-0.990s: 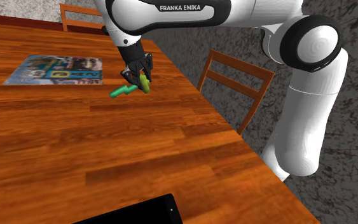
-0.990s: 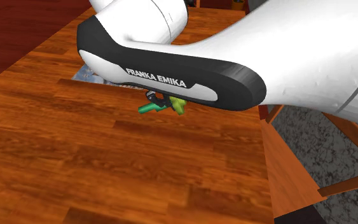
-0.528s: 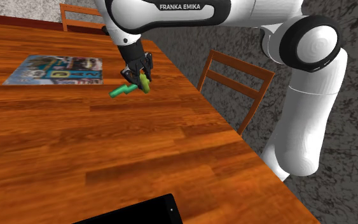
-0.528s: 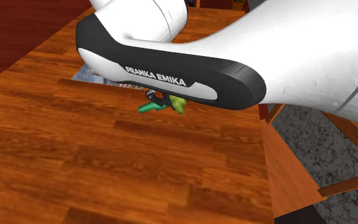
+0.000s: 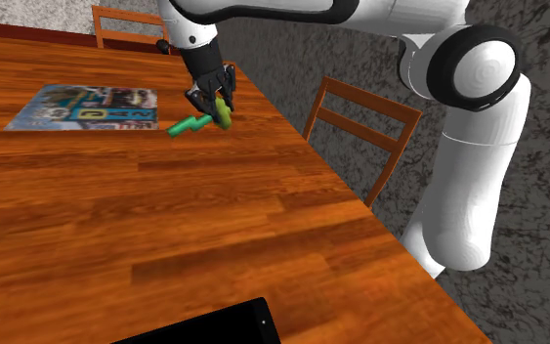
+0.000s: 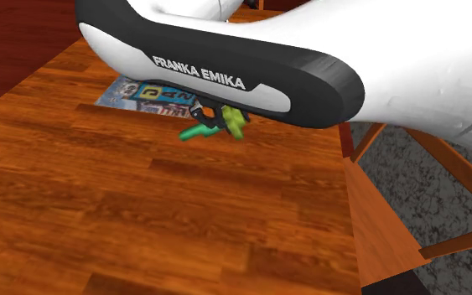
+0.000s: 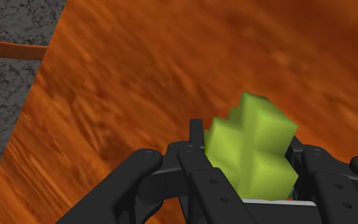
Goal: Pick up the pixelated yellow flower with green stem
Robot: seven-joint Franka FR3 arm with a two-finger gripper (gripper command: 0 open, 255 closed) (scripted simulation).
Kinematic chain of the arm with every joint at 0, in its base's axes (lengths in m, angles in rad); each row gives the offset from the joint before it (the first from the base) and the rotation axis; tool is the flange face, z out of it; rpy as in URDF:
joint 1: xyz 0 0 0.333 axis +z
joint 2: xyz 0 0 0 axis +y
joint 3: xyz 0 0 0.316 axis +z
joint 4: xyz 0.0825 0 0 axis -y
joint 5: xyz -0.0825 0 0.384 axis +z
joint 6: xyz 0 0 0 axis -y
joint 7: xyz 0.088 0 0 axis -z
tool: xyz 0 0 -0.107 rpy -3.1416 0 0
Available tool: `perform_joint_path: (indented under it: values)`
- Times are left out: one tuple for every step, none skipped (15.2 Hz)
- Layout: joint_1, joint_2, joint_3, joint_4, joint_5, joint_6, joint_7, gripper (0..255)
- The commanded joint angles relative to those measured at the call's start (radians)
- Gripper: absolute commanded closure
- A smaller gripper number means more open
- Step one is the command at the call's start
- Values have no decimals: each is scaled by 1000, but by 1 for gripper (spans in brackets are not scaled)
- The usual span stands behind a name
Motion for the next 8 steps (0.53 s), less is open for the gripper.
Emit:
perform_joint_path:
  values:
    - [5, 11, 0, 44, -6, -32, -9, 255]
    - [8, 16, 0, 64, -8, -48, -12, 255]
    - [11, 20, 0, 84, -11, -63, -16, 255]
    - [14, 26, 0, 106, -14, -79, -19, 255]
    - [18, 32, 0, 128, -17, -95, -23, 255]
    - [22, 38, 0, 151, -21, -111, -27, 255]
    - [23, 39, 0, 154, -21, -114, -27, 255]
    - [23, 39, -1, 154, -21, -114, -27, 255]
